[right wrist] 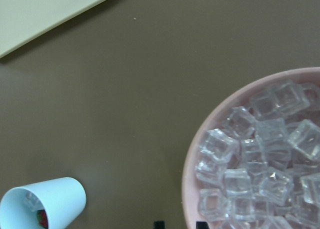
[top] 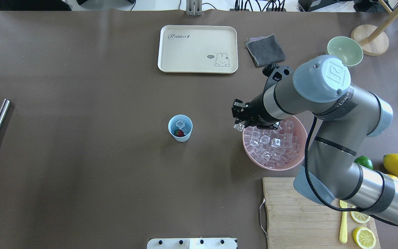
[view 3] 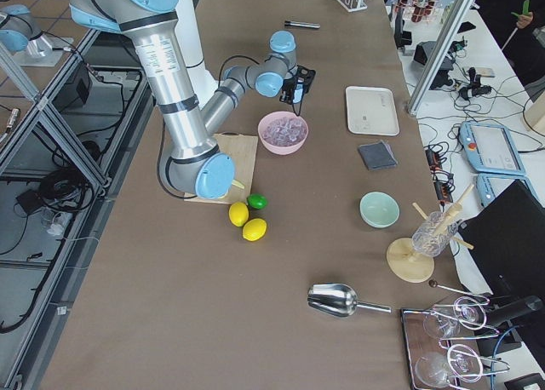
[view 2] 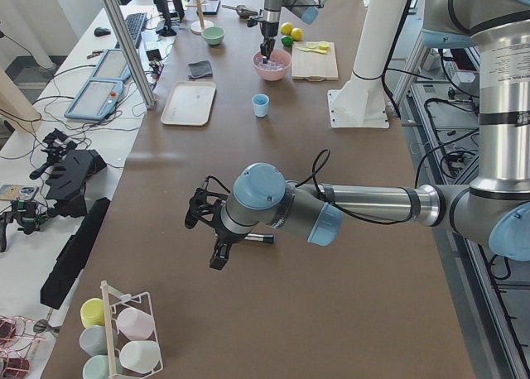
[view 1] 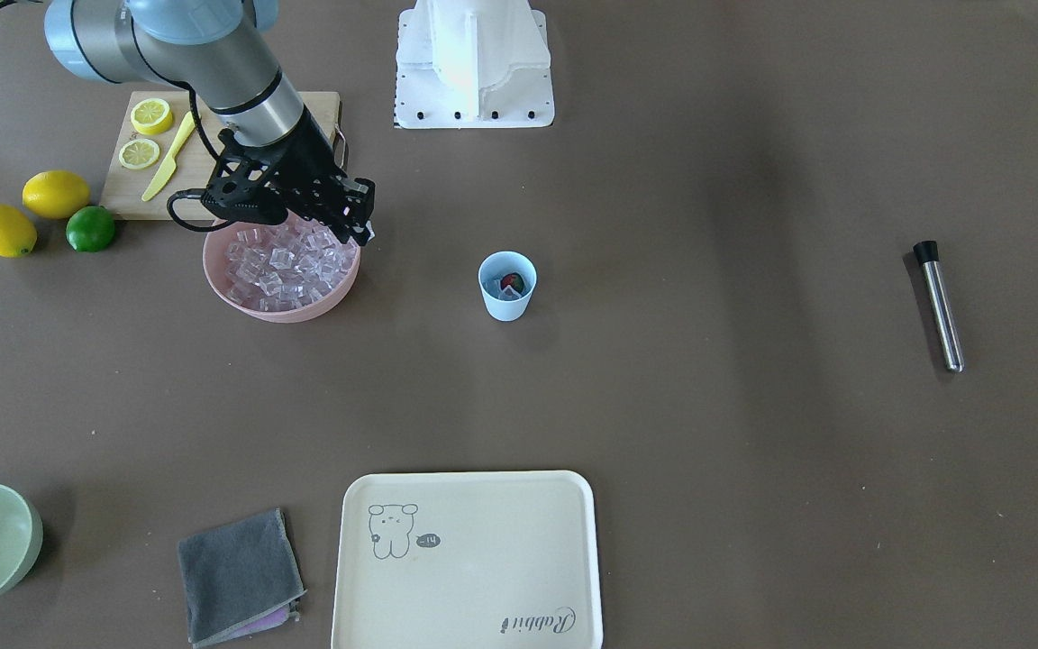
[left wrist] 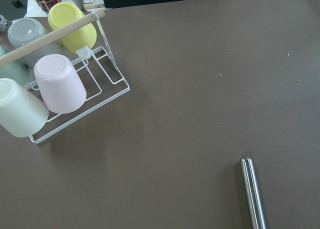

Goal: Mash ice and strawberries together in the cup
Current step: 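Lift the ice cube with the right gripper and carry it over the blue cup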

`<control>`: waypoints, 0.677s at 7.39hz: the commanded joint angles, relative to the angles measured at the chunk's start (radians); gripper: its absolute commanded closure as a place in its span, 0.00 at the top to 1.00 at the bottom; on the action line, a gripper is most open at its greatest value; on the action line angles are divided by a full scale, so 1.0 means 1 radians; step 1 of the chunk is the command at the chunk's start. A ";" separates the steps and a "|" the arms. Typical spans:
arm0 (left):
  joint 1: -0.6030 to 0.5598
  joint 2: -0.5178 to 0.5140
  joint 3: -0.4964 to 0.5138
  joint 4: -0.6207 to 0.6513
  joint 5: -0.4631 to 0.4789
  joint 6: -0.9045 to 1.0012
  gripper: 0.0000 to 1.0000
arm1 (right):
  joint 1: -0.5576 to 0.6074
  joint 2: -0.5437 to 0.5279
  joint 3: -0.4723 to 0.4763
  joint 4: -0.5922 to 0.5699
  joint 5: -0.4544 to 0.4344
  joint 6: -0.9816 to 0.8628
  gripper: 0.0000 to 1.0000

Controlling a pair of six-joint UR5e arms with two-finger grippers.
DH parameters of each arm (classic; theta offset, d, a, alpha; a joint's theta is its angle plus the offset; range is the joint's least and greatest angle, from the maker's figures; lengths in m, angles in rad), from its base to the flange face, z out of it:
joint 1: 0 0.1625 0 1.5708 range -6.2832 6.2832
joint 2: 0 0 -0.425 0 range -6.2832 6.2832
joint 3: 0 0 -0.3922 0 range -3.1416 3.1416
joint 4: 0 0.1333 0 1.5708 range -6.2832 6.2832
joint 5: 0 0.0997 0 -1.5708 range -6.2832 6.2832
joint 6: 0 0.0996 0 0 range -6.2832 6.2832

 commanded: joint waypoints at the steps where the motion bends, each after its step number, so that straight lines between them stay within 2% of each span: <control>1: 0.008 -0.015 0.002 -0.001 -0.001 -0.023 0.98 | 0.005 0.168 -0.102 -0.055 -0.036 0.001 0.25; 2: 0.011 -0.013 0.004 -0.001 -0.001 -0.023 0.98 | 0.000 0.274 -0.209 -0.065 -0.053 0.003 0.25; 3: 0.017 -0.013 0.005 0.000 -0.001 -0.023 0.98 | -0.026 0.341 -0.272 -0.065 -0.108 0.012 0.25; 5: 0.020 -0.013 0.023 -0.001 -0.001 -0.022 0.98 | -0.041 0.408 -0.346 -0.065 -0.128 0.013 0.25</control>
